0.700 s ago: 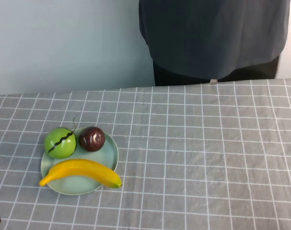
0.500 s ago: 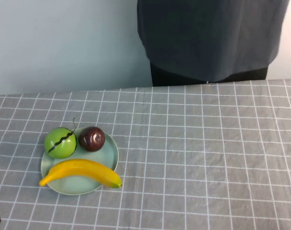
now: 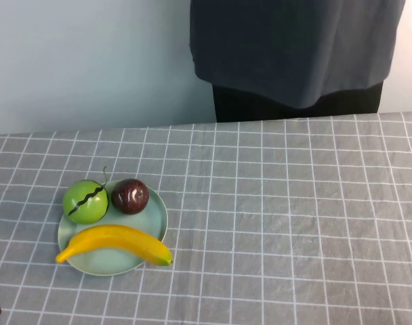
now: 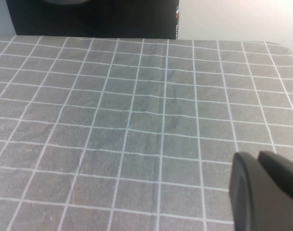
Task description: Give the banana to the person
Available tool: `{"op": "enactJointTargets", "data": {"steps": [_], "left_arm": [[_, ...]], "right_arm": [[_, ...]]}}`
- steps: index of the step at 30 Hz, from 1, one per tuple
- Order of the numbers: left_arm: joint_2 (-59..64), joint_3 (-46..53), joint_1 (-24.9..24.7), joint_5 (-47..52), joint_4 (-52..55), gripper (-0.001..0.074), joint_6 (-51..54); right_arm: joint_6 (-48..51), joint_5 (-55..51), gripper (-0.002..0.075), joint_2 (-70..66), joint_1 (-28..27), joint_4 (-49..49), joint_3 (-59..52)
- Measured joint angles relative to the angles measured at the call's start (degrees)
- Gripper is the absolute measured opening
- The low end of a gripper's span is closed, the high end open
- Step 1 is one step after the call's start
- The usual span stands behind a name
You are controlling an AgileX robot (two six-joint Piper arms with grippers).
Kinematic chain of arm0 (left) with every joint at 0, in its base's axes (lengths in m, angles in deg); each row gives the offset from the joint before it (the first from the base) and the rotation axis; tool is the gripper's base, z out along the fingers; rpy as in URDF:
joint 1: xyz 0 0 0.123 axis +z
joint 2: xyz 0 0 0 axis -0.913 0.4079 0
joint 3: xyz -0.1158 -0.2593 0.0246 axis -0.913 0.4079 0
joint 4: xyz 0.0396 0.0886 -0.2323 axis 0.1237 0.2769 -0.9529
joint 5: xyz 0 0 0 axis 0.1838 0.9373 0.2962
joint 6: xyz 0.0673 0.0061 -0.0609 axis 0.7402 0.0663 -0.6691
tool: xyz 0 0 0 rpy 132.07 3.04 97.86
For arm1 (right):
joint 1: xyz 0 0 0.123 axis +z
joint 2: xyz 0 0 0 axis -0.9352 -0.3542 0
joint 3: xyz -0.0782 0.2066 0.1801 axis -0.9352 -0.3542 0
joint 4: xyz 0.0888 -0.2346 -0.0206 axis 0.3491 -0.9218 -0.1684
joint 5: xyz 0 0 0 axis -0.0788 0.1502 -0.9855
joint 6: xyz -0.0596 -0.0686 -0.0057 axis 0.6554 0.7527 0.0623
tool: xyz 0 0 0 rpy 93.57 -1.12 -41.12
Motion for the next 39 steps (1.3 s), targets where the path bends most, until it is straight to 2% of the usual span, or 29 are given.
{"op": "enactJointTargets", "data": {"steps": [17, 25, 32, 35, 39], "left_arm": [[0.0, 0.0, 0.0, -1.0, -0.7, -0.0006, -2.6], [0.0, 0.2, 0.0, -8.1, -15.3, -0.0006, -19.2], [0.0, 0.2, 0.0, -14.5, -18.0, -0.0006, -21.6], [0.9, -3.2, -1.0, -7.6, -18.4, -0.0006, -21.8], [8.5, -13.8, -3.7, 4.5, -18.5, -0.0006, -17.5]], "right_arm": [[0.0, 0.0, -0.0008, 0.0, 0.0, 0.0, 0.0], [0.0, 0.0, -0.0008, 0.0, 0.0, 0.0, 0.0], [0.0, 0.0, -0.0008, 0.0, 0.0, 0.0, 0.0], [0.0, 0.0, -0.0008, 0.0, 0.0, 0.0, 0.0], [0.0, 0.0, -0.0008, 0.0, 0.0, 0.0, 0.0]]}}
